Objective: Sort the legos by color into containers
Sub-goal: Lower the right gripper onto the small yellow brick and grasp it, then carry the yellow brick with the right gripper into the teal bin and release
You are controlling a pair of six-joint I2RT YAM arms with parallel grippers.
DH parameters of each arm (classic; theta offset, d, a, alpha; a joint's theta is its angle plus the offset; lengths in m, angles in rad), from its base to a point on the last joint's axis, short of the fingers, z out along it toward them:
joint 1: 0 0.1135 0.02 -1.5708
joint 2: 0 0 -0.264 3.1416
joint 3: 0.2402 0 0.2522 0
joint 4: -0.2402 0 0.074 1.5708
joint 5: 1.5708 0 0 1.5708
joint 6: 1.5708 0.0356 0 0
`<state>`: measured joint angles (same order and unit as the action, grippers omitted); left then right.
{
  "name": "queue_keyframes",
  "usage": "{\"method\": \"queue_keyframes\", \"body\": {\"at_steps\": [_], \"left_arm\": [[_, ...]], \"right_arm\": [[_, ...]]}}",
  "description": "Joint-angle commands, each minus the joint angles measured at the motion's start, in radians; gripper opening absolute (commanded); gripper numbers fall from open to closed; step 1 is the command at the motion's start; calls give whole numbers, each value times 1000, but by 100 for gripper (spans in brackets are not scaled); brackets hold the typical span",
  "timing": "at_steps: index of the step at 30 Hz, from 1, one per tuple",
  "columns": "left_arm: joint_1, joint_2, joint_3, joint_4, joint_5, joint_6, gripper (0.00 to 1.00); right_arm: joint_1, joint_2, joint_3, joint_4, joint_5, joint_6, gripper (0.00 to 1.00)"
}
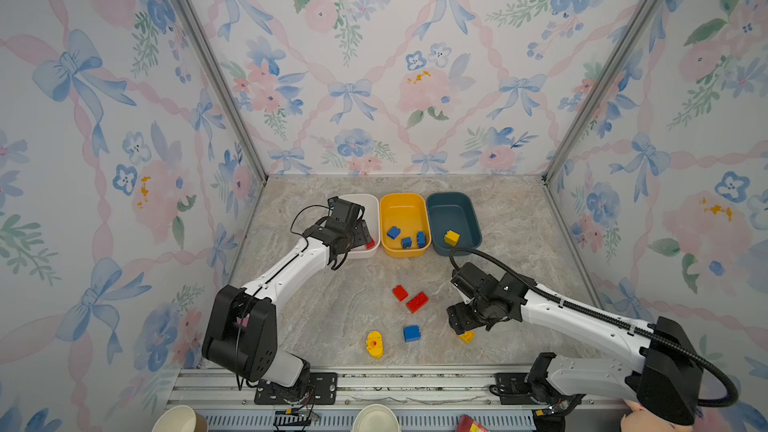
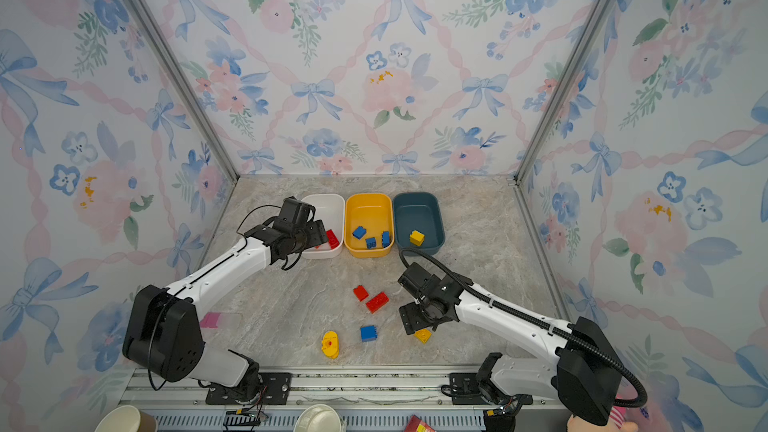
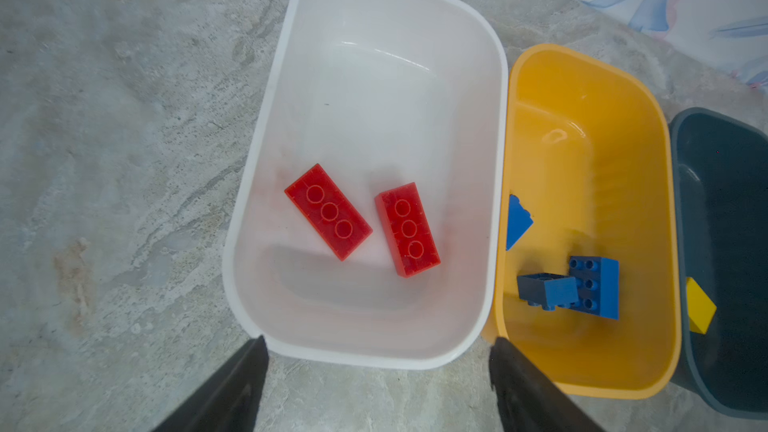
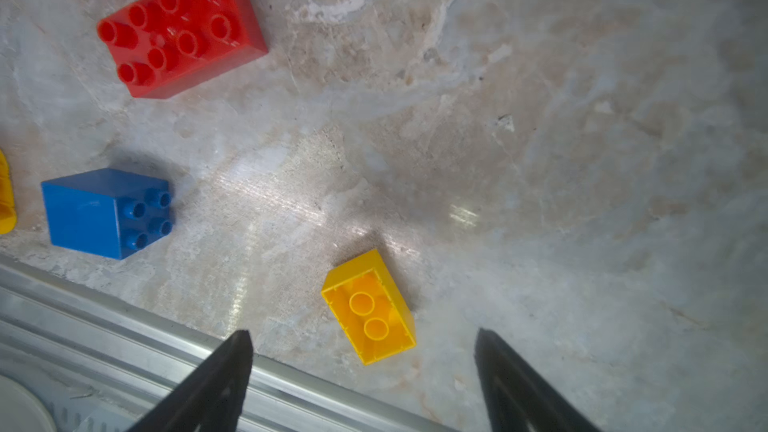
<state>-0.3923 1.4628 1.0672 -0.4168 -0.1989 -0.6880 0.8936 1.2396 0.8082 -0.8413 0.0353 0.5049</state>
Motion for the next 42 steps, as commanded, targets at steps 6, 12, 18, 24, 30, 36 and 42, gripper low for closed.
{"method": "queue_keyframes", "body": {"at_steps": [6, 12, 18, 24, 30, 36, 42], "left_arm": [[-8, -100, -60, 25, 40, 15, 86], [-16, -157, -105, 39, 76, 14, 87], [-19, -205, -150, 49, 86, -3, 87], [-24, -227, -164, 55, 90, -16, 87], [-32, -228, -161, 57, 92, -20, 87], [-41, -238, -169, 62, 86, -30, 87], [-47, -255, -185, 70, 79, -38, 88]], "right_arm": [[99, 88, -42, 20, 96, 16, 74], [124, 148, -53, 63, 102, 40, 71], [139, 200, -62, 80, 109, 43, 64], [139, 224, -69, 87, 110, 46, 55], [139, 206, -91, 88, 118, 63, 45], [139, 190, -96, 87, 130, 68, 33], [138, 160, -85, 66, 144, 71, 30]]}}
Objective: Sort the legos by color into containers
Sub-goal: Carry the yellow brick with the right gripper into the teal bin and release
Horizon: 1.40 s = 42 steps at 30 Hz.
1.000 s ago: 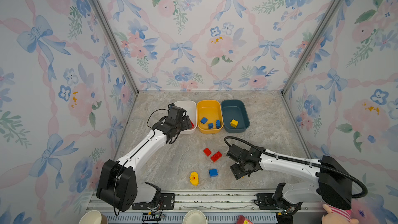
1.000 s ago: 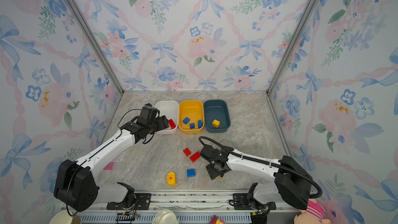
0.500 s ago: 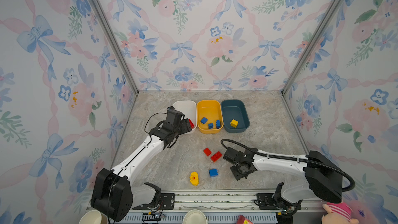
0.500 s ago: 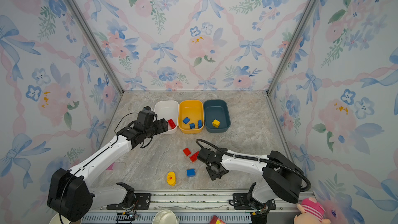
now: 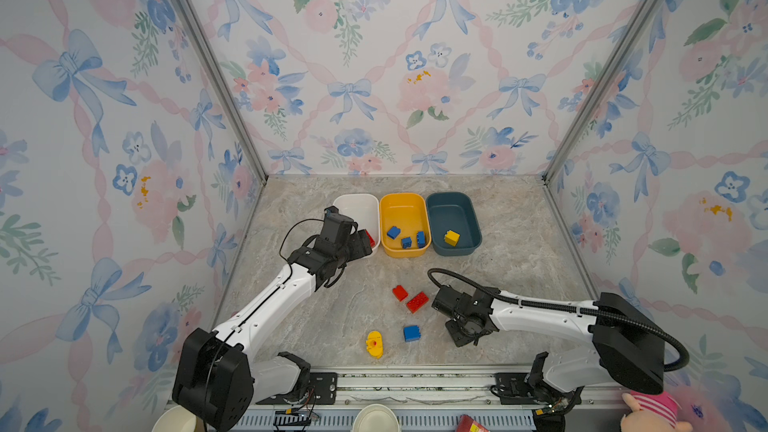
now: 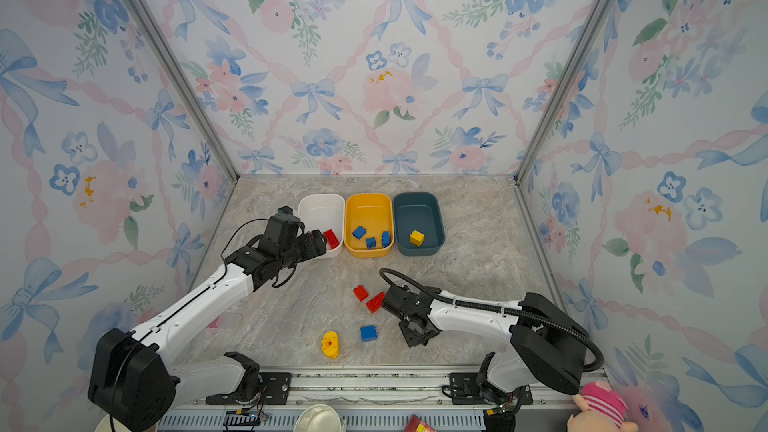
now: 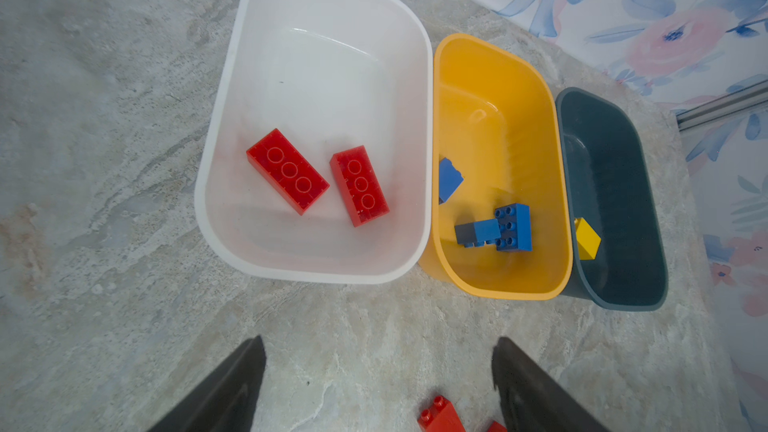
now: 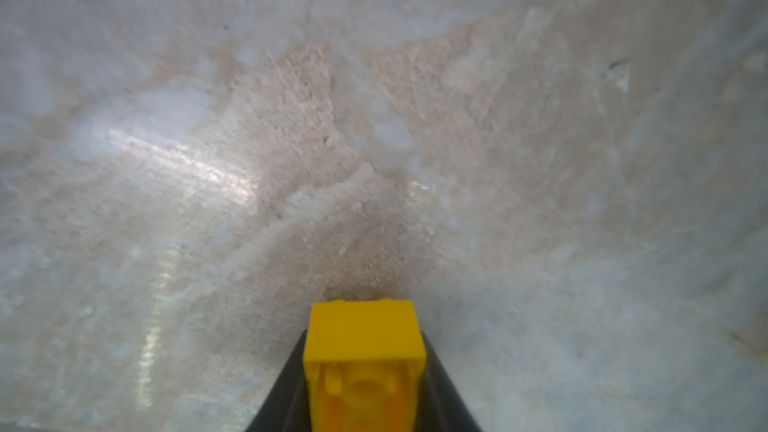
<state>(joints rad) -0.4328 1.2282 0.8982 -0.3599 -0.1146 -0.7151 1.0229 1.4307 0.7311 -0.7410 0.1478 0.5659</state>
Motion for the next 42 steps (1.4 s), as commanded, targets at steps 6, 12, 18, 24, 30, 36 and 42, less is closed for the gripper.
{"method": "queue_keyframes", "body": {"at_steps": [6, 12, 18, 24, 30, 36, 42], "left_arm": [[-15, -35, -27, 21, -12, -23, 88], [-29, -48, -44, 30, -15, -30, 89], [-42, -80, -83, 50, -10, -35, 90], [-47, -129, -129, 68, 6, -32, 91], [-54, -164, -173, 84, 21, -45, 92], [-64, -182, -194, 87, 26, -53, 92], [-66, -192, -200, 87, 23, -55, 92]], "right_arm": [[-21, -93, 36, -92, 54, 0, 28], [-126, -182, 84, -107, 64, -33, 27], [-250, -193, 169, -64, 50, -96, 26], [-360, -105, 321, -21, 38, -207, 26], [-463, 62, 489, 68, 17, -306, 26], [-566, 297, 677, 133, -1, -374, 26], [-634, 494, 852, 139, 11, -419, 26]]}}
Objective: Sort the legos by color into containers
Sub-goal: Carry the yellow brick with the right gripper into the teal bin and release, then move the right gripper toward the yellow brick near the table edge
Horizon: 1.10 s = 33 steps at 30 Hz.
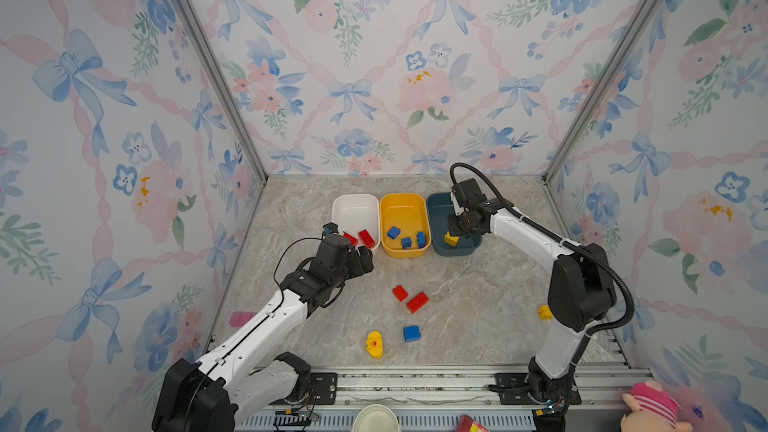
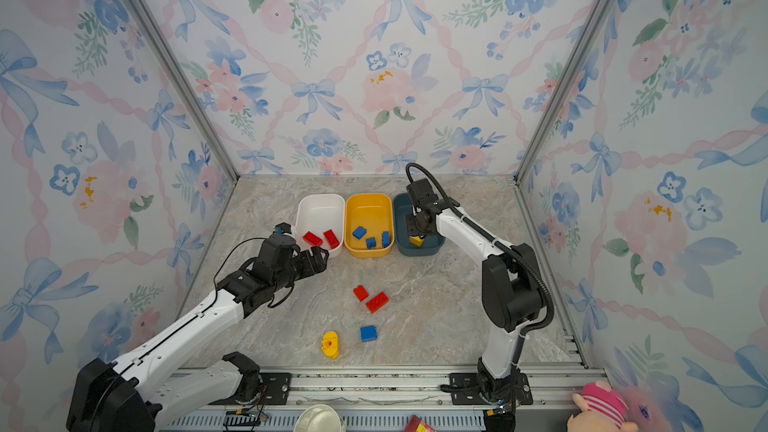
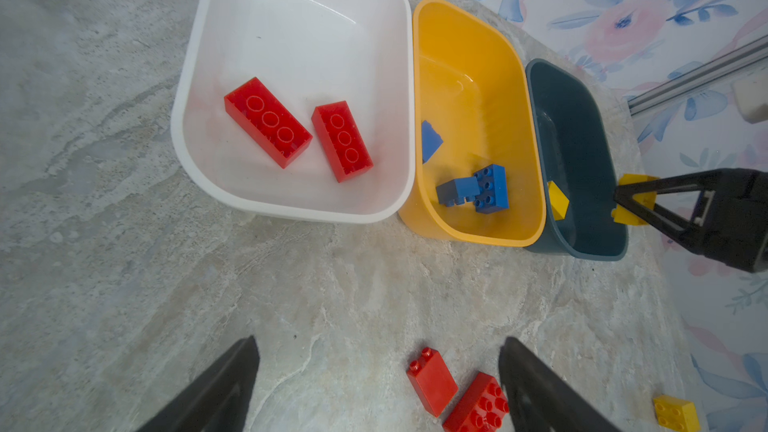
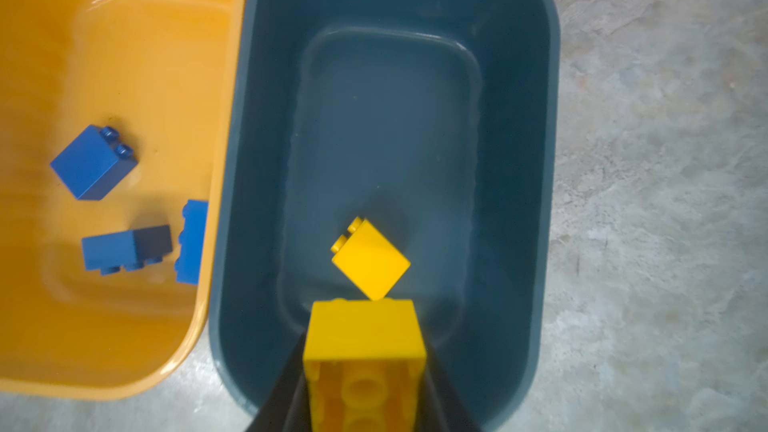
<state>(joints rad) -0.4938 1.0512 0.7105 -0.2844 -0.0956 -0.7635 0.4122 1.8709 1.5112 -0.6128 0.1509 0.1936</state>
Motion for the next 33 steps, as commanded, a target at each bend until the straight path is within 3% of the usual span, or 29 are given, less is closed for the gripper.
{"method": "queue_keyframes", "body": {"at_steps": [1, 9, 12, 16, 33], "left_arm": [[-5, -13, -13, 11, 4, -7, 93], [-9, -2, -8, 12, -1, -8, 93], [-8, 8, -1, 12, 3, -5, 93], [-10, 15, 4, 13, -1, -4, 94], [-20, 62, 27, 38, 6, 8, 94]], "right_arm": [[-32, 81, 97, 6, 15, -53, 26], [-62, 240, 215, -27, 41, -91, 28], [-63, 249, 213, -28, 40, -85, 38], [-61, 210, 182, -13, 25, -65, 48], [-73, -112, -28, -73, -8, 56, 60]]}}
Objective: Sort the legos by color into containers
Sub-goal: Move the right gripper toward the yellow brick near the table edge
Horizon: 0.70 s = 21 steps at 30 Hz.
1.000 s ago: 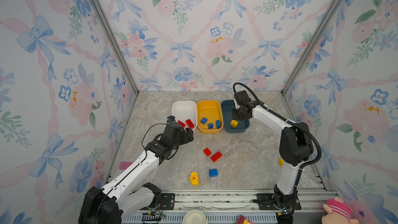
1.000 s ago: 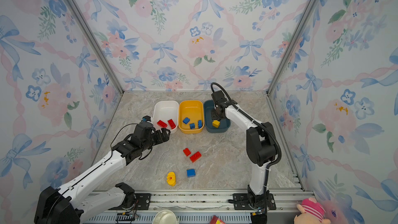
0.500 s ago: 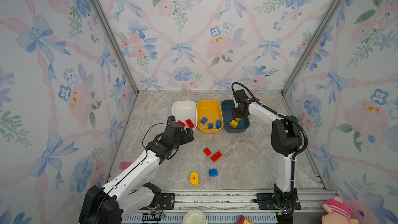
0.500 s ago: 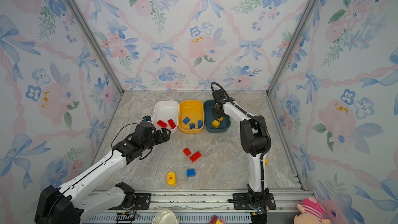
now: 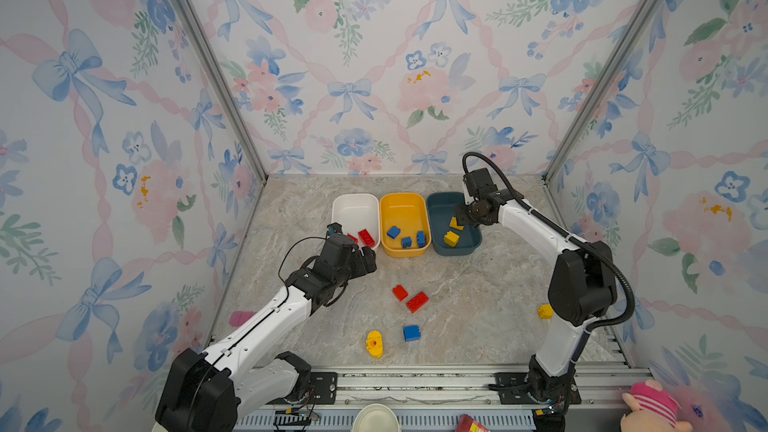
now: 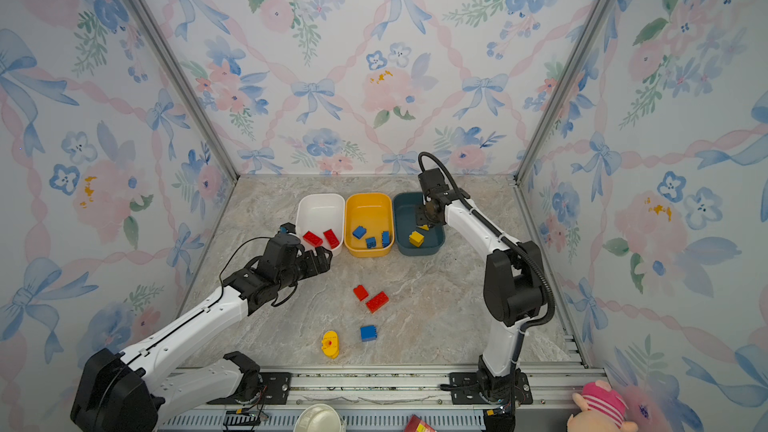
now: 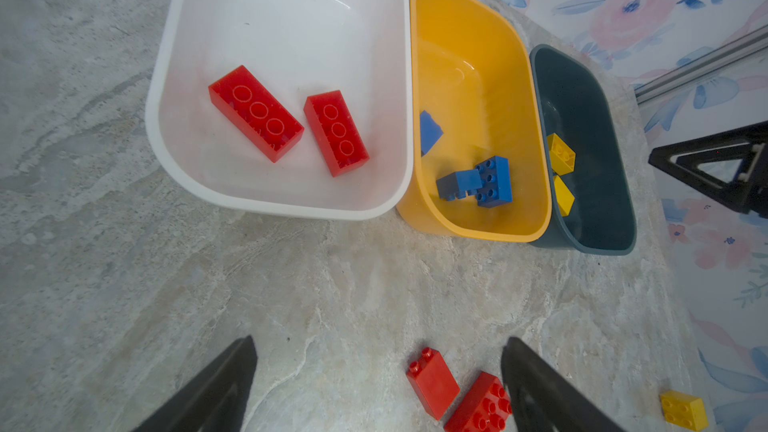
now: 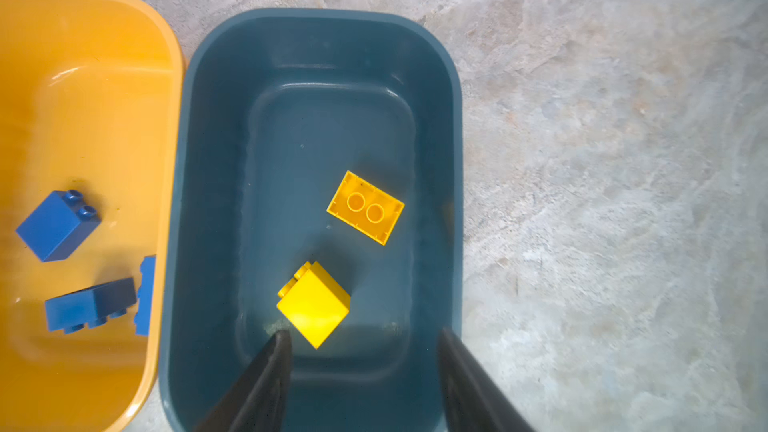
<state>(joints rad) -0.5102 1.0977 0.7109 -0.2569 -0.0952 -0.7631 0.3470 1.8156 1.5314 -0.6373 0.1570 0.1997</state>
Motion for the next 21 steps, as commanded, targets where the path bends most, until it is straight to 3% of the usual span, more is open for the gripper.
{"method": "queue_keyframes", "body": {"at_steps": [1, 13, 21], "left_arm": [[-6, 17, 29, 12, 6, 9, 94], [-6, 34, 26, 27, 23, 24, 95], [-7, 66, 46, 45, 44, 50, 95]], "right_arm": [[-11, -78, -69, -54, -14, 60, 61], [-86, -346, -331, -206, 30, 219, 73], [-208, -529, -478, -293, -36, 294, 82]]}}
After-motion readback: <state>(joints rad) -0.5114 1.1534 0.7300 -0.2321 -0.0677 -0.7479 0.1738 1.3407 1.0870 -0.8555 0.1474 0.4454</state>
